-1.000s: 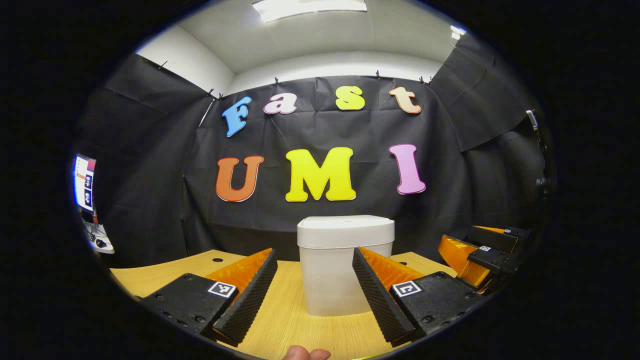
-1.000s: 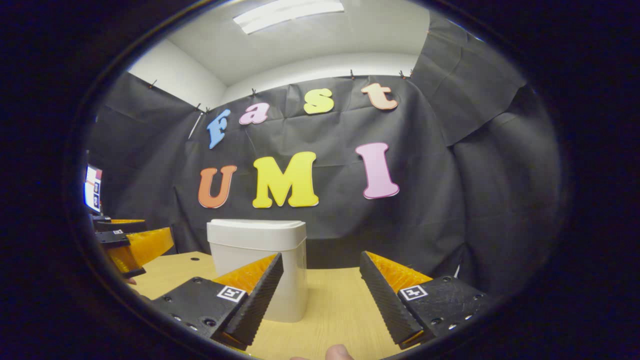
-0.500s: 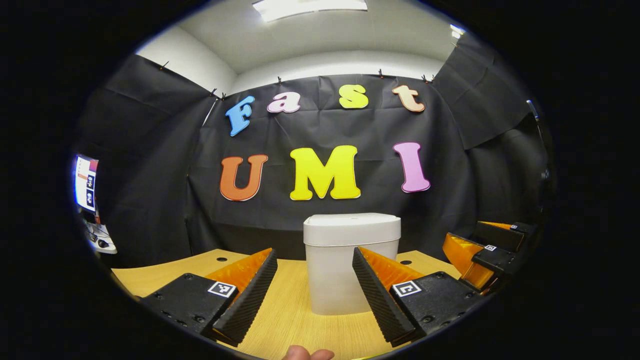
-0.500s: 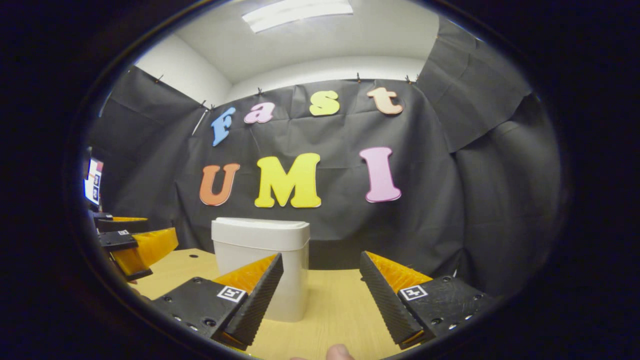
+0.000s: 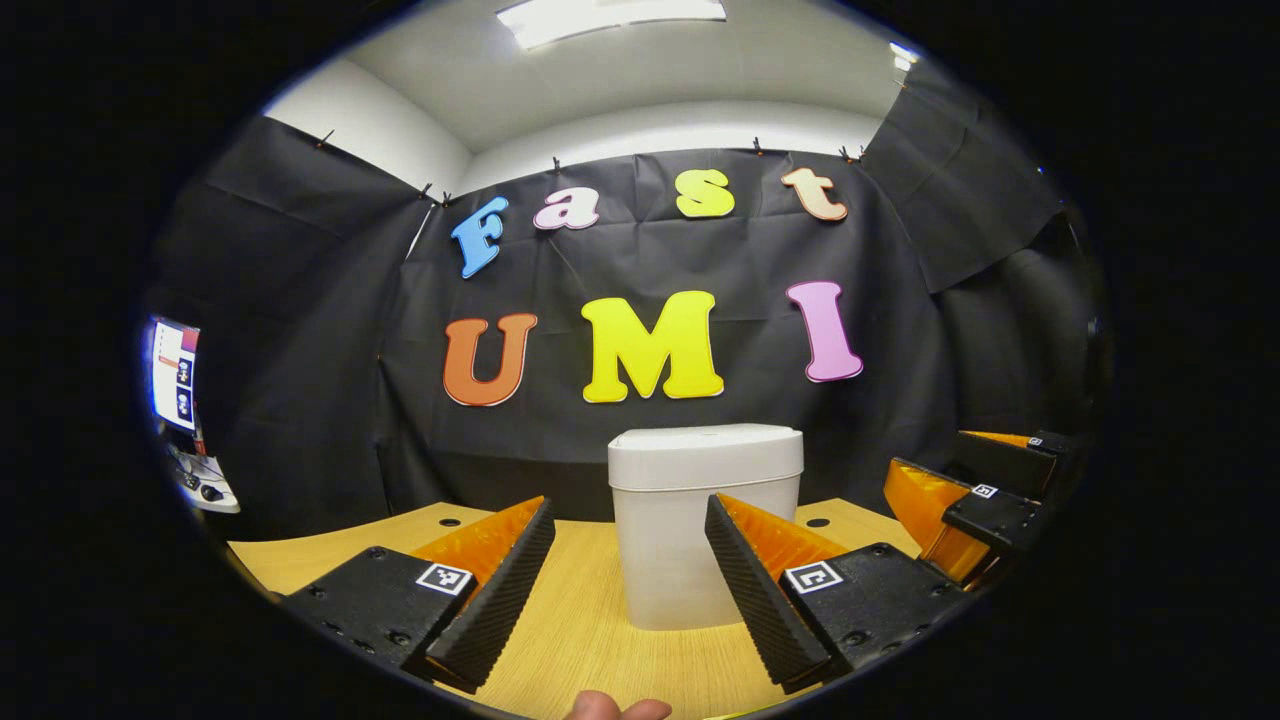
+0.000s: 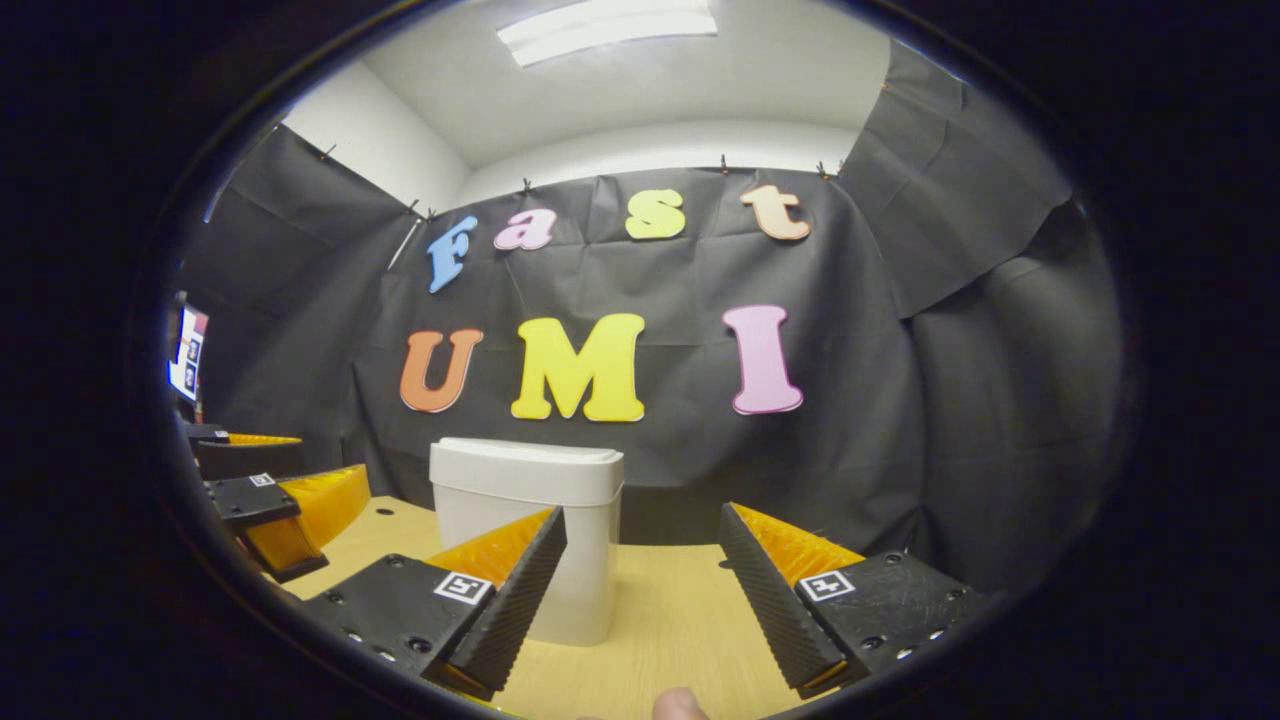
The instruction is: Press the lid of the desktop garbage bin to open it, pick up the crumpled paper on the desktop and throw it into the bin, then pick up the pop can on the desktop and drop it into the bin, and finally close the garbage bin lid.
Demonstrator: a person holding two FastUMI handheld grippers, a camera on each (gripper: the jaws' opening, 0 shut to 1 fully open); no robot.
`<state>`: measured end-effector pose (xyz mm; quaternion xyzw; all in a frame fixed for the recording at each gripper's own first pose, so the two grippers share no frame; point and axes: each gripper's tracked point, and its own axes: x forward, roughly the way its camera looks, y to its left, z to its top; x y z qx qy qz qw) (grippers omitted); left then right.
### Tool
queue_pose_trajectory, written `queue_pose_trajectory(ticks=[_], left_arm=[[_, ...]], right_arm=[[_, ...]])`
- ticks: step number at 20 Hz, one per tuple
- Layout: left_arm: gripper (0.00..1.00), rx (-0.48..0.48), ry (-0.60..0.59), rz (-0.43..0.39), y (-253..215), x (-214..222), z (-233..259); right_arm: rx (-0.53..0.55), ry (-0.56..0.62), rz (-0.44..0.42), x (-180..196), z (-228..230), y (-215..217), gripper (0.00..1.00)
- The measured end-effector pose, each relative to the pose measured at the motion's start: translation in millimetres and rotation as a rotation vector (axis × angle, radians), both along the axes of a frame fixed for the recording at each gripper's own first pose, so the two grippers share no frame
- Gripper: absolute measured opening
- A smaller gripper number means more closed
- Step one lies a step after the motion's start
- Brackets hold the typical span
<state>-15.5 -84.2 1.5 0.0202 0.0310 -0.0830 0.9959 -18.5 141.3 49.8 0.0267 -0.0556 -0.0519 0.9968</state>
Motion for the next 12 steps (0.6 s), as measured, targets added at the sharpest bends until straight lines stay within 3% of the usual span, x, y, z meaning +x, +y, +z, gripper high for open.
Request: queue_pose_trajectory(ticks=[11, 12], left_arm=[[0.97, -0.012, 0.026, -0.013, -3.9, 0.3, -9.5], [0.97, -0.011, 0.022, -0.011, -3.1, 0.9, -9.1]], right_arm=[[-0.005, 0.010, -0.008, 0.3, -0.2, 4.5, 0.92], [-0.008, 0.013, -0.009, 0.0, -1.7, 4.3, 0.95]])
